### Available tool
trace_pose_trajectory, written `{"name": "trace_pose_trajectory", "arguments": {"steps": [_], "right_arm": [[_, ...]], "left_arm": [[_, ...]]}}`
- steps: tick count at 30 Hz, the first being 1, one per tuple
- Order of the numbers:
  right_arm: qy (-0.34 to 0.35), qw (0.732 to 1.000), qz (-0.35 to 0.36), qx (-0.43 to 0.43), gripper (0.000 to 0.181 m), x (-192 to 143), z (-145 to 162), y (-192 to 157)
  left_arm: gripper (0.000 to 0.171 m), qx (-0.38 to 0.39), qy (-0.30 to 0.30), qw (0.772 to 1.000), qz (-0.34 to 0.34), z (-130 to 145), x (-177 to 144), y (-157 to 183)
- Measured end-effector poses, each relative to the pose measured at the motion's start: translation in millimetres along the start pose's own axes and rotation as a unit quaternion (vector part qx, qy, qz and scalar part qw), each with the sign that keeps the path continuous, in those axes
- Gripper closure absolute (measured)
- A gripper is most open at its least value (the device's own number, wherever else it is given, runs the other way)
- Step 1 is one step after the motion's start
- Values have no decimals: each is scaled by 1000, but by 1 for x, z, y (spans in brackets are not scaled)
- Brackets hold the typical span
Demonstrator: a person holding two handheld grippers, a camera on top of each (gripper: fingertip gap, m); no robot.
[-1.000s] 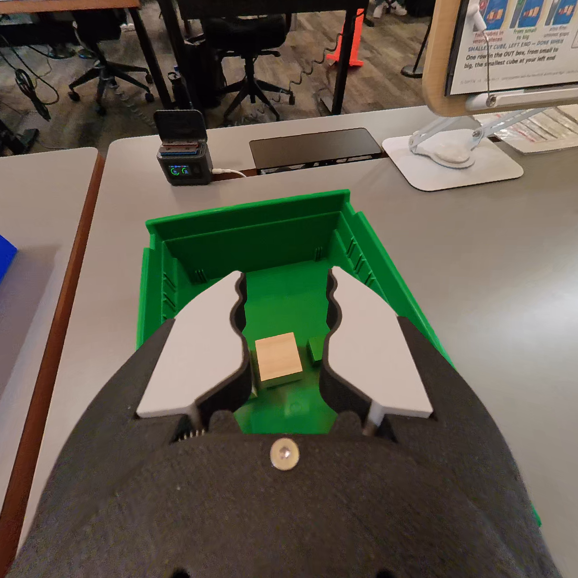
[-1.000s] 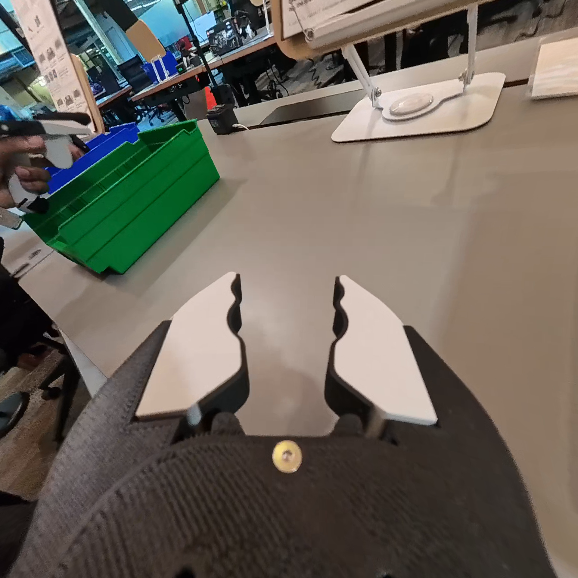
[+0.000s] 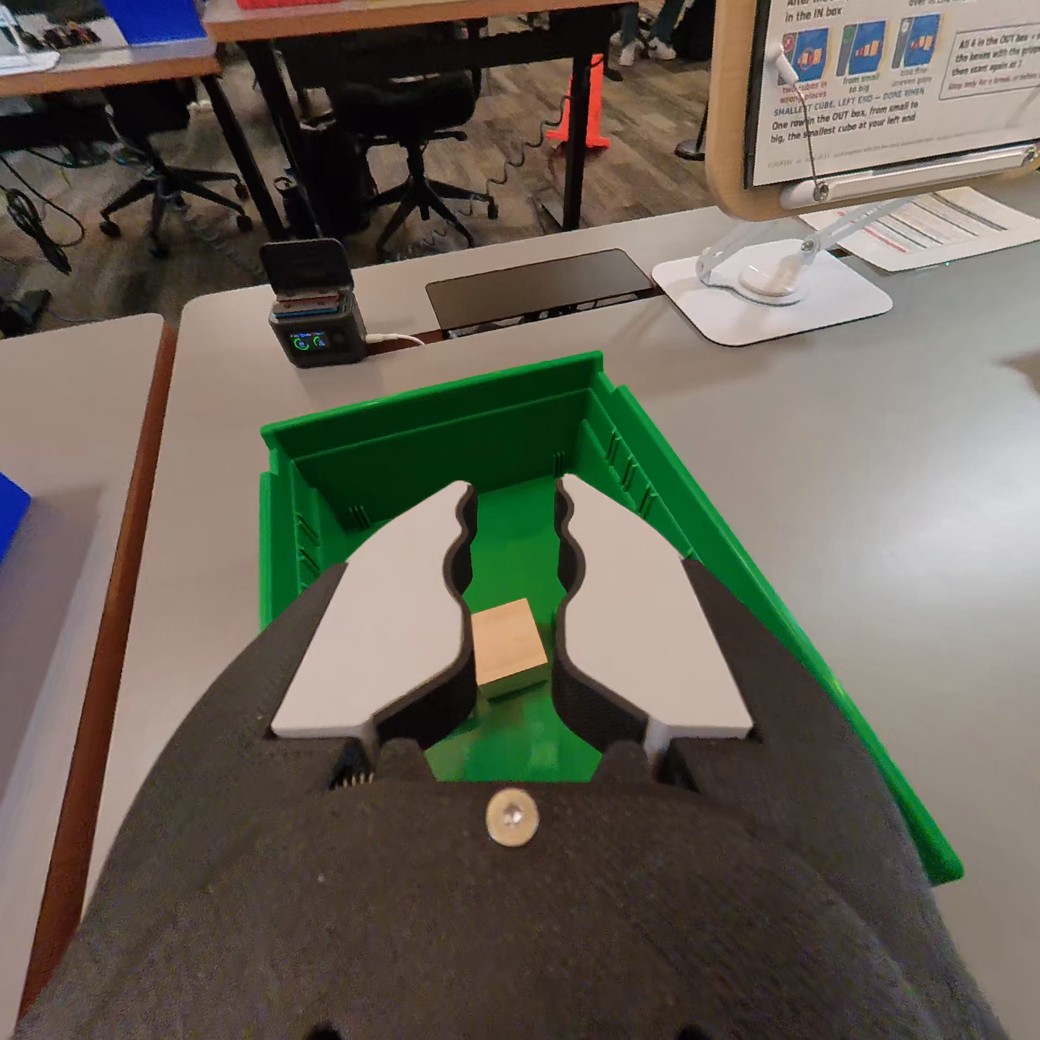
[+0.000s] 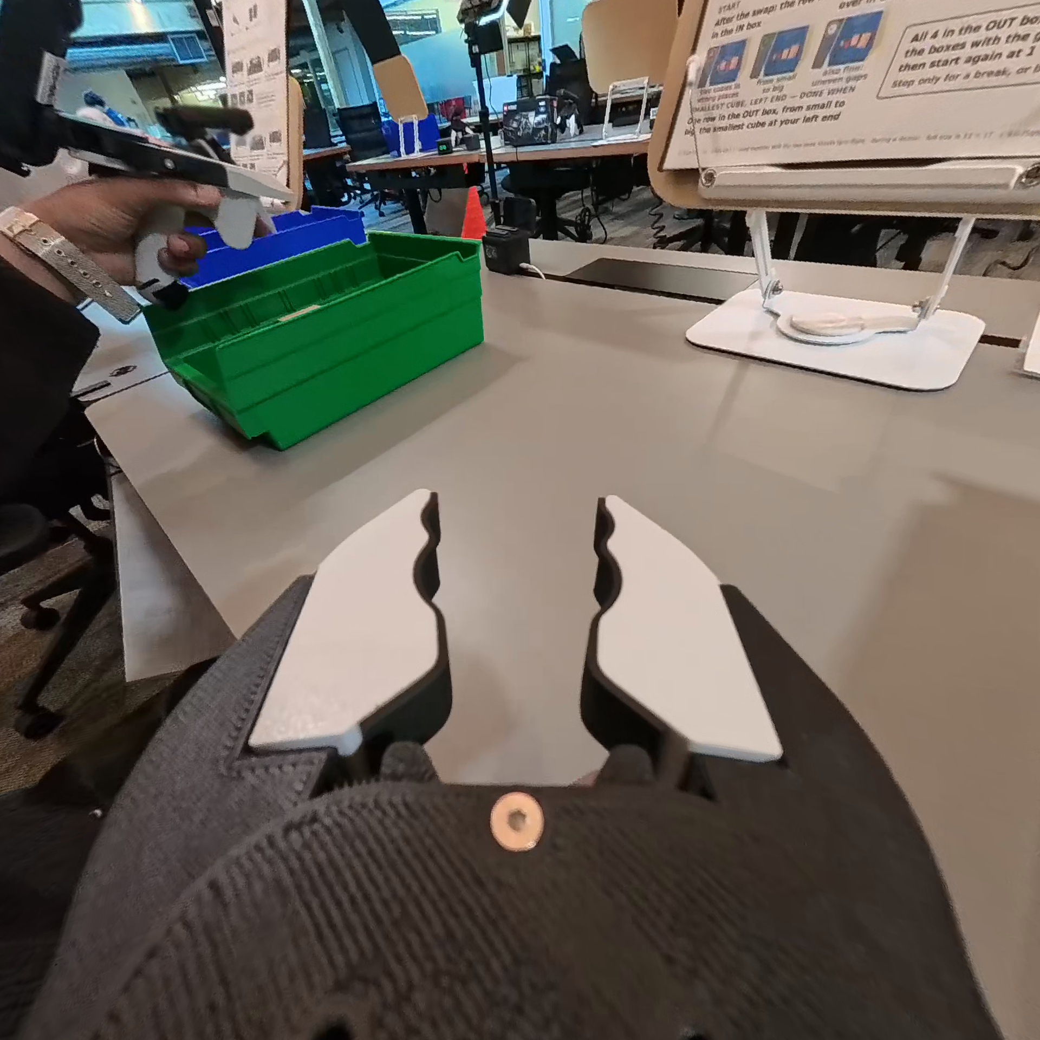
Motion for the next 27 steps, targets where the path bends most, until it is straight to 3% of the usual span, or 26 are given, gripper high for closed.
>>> {"name": "trace_pose_trajectory", "arguments": {"steps": [5,9,27], "right_arm": [[10,1000,21,11,129,0,-1,3],[44,995,93,-18,151,-8,-7,21],[43,995,92,-5,139,-6,-6,22]], "left_arm": [[136,-3,1,1000,-2,-1,0,0],[134,-1,-7,1000,-1,0,0,1],[127,11,-37,999,3,8,4,4]]}}
Point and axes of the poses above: each gripper's, where its closed fingertips meet, x out along the fingers, z out of its underside, y = z × x across the jaws, the point moved 5 cm from there along -x, back along the fingers, and after that the axes turned 8 degrees about y, right-handed, at the moved point
